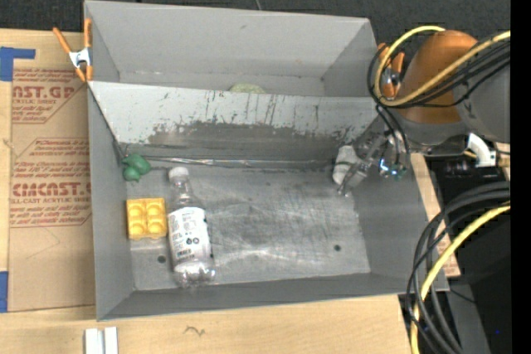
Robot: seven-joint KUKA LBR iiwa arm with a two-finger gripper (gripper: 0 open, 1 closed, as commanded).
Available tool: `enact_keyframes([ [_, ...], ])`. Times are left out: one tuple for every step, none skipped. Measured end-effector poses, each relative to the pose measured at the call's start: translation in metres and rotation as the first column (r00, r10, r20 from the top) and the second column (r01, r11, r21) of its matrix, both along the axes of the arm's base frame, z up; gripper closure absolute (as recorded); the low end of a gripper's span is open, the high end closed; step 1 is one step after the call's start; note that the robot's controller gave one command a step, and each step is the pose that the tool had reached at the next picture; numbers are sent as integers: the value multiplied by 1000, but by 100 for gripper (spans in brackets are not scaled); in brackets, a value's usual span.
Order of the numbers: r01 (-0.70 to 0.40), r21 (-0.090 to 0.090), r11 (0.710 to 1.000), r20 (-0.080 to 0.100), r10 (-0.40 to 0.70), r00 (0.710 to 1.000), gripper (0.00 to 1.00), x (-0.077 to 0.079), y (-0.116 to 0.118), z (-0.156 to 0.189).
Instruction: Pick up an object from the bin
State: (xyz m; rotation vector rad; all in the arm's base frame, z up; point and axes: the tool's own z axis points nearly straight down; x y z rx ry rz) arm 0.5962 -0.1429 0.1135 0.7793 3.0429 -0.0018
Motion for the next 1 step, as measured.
enact_keyframes([
  [-1, 0, 1000, 6, 1, 1000, 100, 3, 0, 44],
])
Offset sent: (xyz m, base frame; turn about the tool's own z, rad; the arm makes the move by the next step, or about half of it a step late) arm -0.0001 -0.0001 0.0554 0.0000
